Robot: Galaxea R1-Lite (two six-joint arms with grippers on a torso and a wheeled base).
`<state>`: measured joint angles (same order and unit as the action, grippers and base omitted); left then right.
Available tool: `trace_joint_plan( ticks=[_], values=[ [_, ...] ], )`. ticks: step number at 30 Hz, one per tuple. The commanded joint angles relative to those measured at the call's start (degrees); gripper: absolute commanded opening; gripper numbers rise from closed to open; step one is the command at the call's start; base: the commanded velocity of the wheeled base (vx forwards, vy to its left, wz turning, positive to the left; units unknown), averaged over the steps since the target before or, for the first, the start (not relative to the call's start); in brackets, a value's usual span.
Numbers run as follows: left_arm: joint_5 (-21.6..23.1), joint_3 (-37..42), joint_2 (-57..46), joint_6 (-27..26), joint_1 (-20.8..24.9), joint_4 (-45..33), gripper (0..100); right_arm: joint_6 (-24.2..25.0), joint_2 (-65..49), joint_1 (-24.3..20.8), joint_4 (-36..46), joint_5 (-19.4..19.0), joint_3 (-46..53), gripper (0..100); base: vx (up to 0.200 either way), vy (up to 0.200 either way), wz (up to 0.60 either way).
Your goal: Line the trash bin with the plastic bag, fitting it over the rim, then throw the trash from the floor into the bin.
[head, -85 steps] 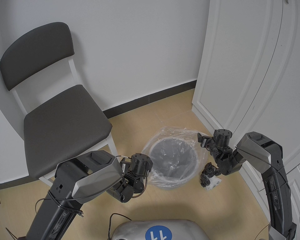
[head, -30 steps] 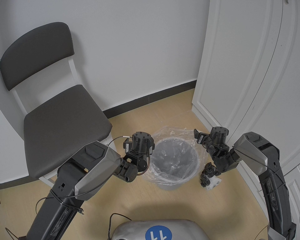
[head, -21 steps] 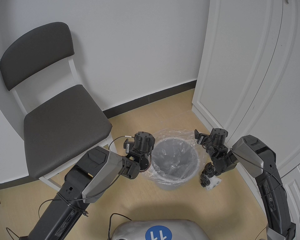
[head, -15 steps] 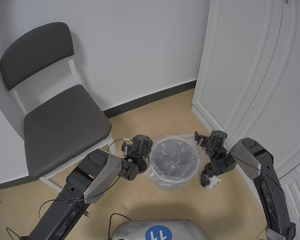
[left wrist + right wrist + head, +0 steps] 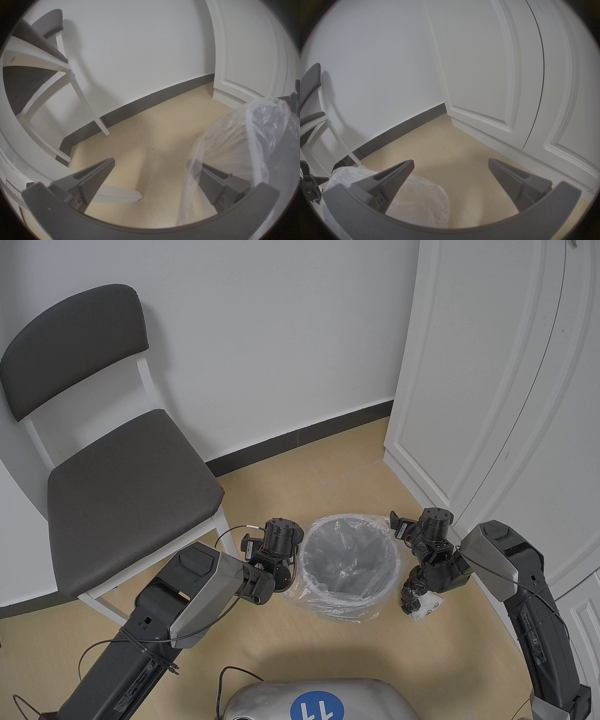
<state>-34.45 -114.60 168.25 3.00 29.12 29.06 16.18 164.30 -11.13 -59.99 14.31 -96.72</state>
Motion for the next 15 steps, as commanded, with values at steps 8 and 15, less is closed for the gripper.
trace_joint_plan(
  ticks=[8, 15],
  values=[
    [0.0, 0.5, -0.6, 0.4, 1.3, -0.1, 100, -0.1, 0.2, 0.6, 2.8, -0.1, 0.1, 100, 0.0, 0.0, 0.0],
    [0.0, 3.8, -1.7, 0.4, 1.4, 0.0, 100, -0.6, 0.4, 1.0, 6.3, 0.1, 0.2, 100, 0.0, 0.0, 0.0]
  ],
)
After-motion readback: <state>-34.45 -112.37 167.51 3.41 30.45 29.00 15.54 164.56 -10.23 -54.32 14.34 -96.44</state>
